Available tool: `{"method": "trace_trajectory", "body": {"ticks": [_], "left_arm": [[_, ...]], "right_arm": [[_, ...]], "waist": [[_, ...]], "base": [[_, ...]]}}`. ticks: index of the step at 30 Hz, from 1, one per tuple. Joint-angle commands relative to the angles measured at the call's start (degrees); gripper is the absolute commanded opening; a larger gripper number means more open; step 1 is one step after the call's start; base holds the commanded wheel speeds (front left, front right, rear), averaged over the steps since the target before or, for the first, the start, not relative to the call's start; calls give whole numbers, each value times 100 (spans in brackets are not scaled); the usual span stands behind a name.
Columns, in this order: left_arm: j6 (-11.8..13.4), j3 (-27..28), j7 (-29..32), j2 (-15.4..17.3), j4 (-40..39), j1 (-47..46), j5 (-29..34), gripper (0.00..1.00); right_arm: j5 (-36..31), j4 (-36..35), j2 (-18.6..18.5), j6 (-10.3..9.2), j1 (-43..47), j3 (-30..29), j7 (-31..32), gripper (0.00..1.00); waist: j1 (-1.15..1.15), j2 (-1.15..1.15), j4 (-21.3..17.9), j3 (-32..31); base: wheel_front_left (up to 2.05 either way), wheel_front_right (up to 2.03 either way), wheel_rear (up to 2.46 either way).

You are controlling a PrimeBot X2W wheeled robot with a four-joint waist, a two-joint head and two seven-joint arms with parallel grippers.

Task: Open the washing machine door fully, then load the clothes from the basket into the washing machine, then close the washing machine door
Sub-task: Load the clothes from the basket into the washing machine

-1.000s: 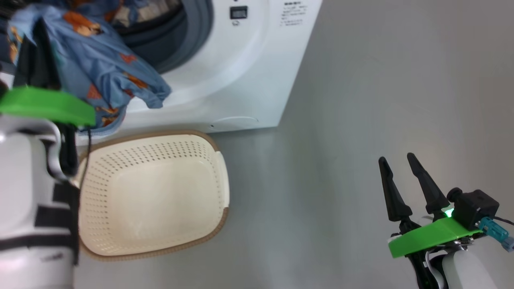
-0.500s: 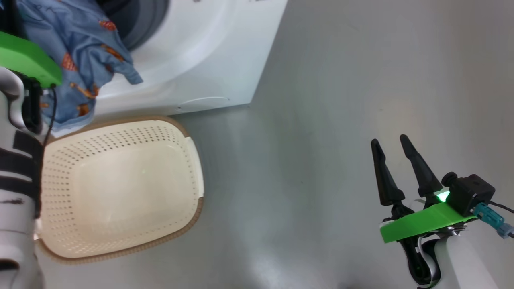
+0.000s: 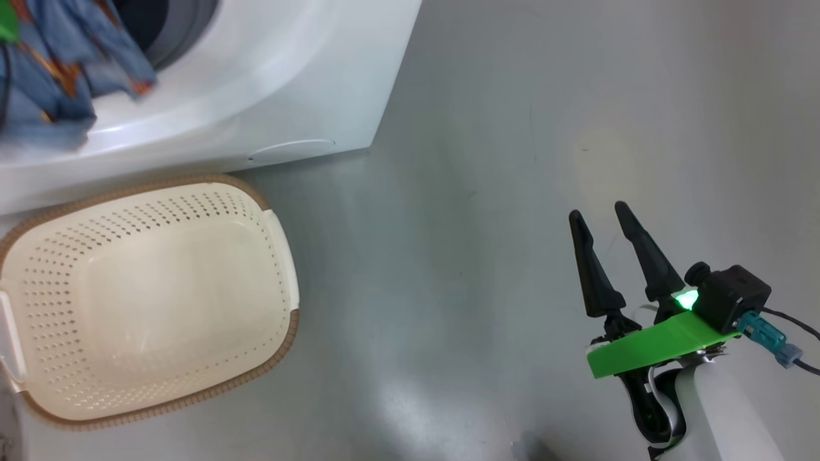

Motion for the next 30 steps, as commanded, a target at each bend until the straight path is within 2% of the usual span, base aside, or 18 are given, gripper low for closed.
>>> {"method": "trace_trajectory", "body": {"ticks": [1, 6, 9, 10, 12, 13, 30], "left_arm": [[81, 155, -35, 297, -436, -95, 115, 0], [181, 512, -35, 249, -1283, 94, 237, 0], [169, 658, -35, 202, -1418, 266, 315, 0], [156, 676, -35, 195, -1371, 312, 349, 16], [146, 730, -35, 187, -1308, 379, 402, 67], [140, 756, -35, 177, -1217, 410, 413, 100], [-40, 931, -35, 52, -646, 490, 535, 100]], "right_arm": [[44, -136, 16, 9, -21, 131, -28, 100], [46, -136, 37, 9, -44, 121, -28, 100], [48, -143, 48, 9, -60, 133, -28, 100], [50, -144, 50, 9, -64, 135, -28, 100], [51, -145, 52, 9, -73, 139, -28, 100], [52, -144, 53, 9, -74, 140, -28, 100], [42, -137, 41, 9, -116, 131, -28, 100]], "waist": [[0, 0, -18, 45], [0, 0, -7, 89], [0, 0, 9, 106], [0, 0, 18, 112], [0, 0, 31, 120], [0, 0, 40, 122], [0, 0, 114, 126]], "base": [[0, 0, 0], [0, 0, 0], [0, 0, 0], [0, 0, 0], [0, 0, 0], [0, 0, 0], [0, 0, 0]]}}
